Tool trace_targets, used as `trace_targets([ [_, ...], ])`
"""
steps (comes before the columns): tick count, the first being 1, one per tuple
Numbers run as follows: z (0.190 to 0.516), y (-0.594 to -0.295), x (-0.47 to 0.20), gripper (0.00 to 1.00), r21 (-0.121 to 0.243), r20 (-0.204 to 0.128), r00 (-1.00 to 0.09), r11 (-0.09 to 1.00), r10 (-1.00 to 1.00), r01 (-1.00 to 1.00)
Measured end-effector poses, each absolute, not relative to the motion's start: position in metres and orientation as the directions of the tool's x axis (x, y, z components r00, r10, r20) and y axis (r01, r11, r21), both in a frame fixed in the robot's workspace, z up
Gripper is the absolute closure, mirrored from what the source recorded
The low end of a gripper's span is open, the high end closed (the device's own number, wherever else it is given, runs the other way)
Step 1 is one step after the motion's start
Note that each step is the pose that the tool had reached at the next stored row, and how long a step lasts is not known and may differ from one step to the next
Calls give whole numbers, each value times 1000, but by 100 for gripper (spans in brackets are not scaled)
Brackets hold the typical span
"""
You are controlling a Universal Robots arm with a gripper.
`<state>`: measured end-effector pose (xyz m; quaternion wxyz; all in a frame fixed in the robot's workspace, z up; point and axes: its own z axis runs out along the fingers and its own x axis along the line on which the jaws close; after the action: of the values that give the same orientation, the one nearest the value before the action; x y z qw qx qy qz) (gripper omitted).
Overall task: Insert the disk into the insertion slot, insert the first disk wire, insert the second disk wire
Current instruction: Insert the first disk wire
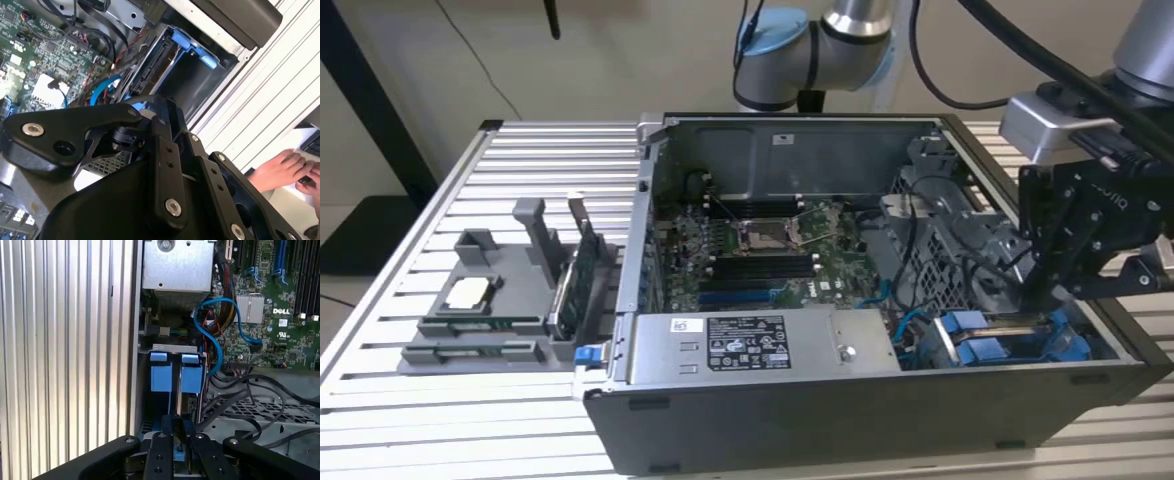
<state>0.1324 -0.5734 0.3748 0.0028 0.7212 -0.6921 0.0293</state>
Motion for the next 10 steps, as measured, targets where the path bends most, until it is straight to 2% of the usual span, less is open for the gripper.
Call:
trace_targets([
  [10, 374, -573, 153, 81, 23, 44, 43, -42, -998, -999],
])
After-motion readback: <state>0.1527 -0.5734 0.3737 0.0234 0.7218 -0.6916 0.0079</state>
